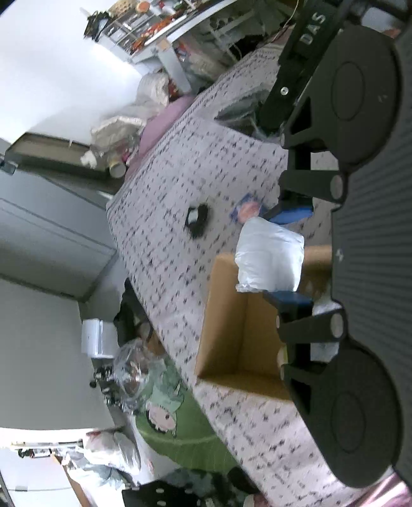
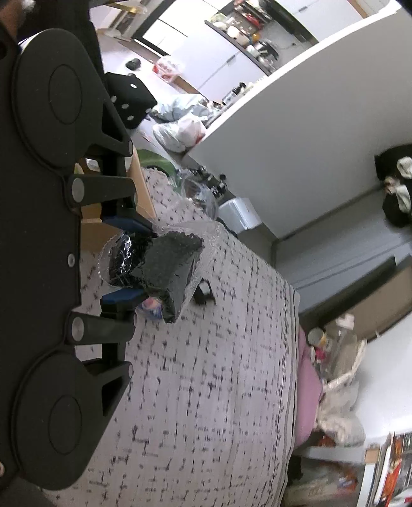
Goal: Organize soft objects
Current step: 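Carry both cloths over the cardboard box and open both grippers to drop them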
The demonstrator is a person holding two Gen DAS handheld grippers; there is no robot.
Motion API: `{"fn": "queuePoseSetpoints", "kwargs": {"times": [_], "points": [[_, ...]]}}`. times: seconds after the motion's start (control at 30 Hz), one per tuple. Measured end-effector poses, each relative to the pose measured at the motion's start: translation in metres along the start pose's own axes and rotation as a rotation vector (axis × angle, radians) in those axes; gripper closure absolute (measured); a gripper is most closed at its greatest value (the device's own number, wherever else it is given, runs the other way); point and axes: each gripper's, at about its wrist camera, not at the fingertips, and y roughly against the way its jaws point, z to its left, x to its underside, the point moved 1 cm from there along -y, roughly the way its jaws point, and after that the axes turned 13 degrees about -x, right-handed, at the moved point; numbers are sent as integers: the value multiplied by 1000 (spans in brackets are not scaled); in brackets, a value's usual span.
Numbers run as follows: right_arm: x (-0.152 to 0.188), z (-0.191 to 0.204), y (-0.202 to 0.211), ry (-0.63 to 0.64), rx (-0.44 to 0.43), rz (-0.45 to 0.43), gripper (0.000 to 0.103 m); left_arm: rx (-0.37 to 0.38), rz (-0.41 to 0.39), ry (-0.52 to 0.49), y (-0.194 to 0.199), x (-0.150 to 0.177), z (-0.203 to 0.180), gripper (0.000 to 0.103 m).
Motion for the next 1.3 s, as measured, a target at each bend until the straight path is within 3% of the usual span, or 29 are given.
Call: {"fn": "queuePoseSetpoints", "kwargs": {"times": [0.43,0.53,0.7,1.13,1.23,1.27,1.3], "points": [[10,38,-36,31,-42,58,65,-49,16,47,-22,-22,47,60],[11,44,-45,30,-51,71,65,-60,36,45,-27,-26,50,55],[13,50,-63,18,-59,107,65,-97,51,15,-30,-31,55,33],[9,64,-95,-12,-121,183,64,-125,43,86,-21,-60,84,28],[10,68,-104,-10,-195,238,49,-115,53,97,-22,-65,86,24],[10,67,-105,-17,-183,249,30,-106,68,104,-23,-67,86,24],[8,65,-105,-16,-160,247,16,-101,80,112,-25,-68,86,24]]}}
